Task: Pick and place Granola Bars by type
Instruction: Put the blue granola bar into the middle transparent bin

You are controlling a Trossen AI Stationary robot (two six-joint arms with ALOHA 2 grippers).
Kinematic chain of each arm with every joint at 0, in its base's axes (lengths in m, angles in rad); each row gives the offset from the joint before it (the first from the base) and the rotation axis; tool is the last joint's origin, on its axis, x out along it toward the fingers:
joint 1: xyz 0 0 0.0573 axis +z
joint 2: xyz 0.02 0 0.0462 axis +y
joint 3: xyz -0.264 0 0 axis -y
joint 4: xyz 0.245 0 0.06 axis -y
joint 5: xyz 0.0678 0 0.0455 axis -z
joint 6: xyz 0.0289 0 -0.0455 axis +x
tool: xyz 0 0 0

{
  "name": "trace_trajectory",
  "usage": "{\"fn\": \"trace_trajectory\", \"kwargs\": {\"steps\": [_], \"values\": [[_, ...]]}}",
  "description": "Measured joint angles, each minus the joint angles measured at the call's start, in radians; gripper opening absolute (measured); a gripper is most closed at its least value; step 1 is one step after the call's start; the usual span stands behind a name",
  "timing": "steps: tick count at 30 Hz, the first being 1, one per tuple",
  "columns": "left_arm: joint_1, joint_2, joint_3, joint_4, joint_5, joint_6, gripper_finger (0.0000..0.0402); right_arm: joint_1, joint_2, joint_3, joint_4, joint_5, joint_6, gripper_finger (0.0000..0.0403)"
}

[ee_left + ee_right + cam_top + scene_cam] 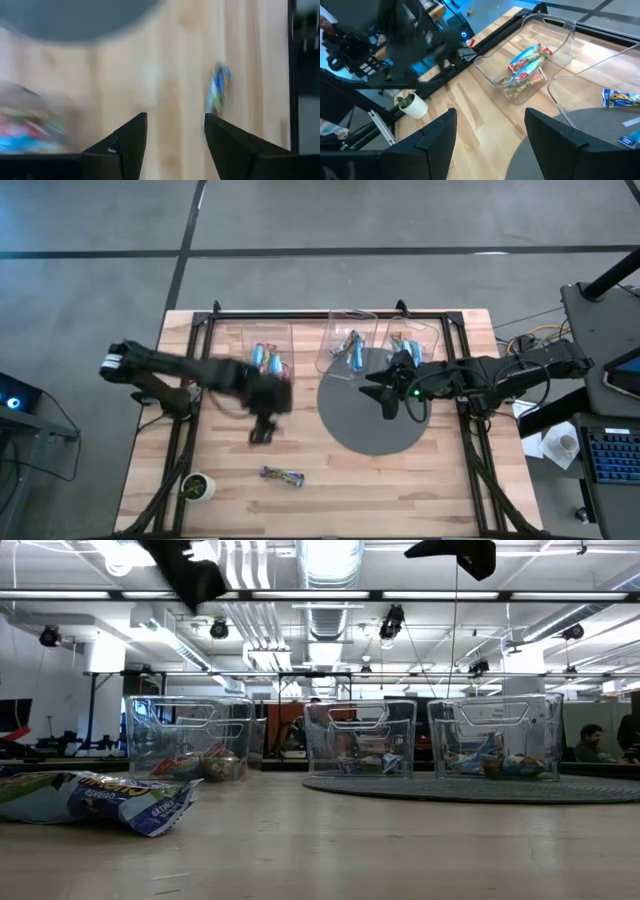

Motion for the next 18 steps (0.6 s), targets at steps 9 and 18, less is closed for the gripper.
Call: {"fn": "trace_trajectory", "kwargs": {"steps": [9, 18], "values": [[-0.357, -0.053, -0.418, 0.376, -0.034, -0.280, 0.0181, 0.000, 0.000, -0.009, -0.020, -0.003, 0.001, 0.0224], [-0.497, 0.038, -0.497, 0.589, -0.243, -0.388, 0.0181, 0.000, 0.000, -0.009, -0.024, -0.007, 0.017, 0.0224]]}}
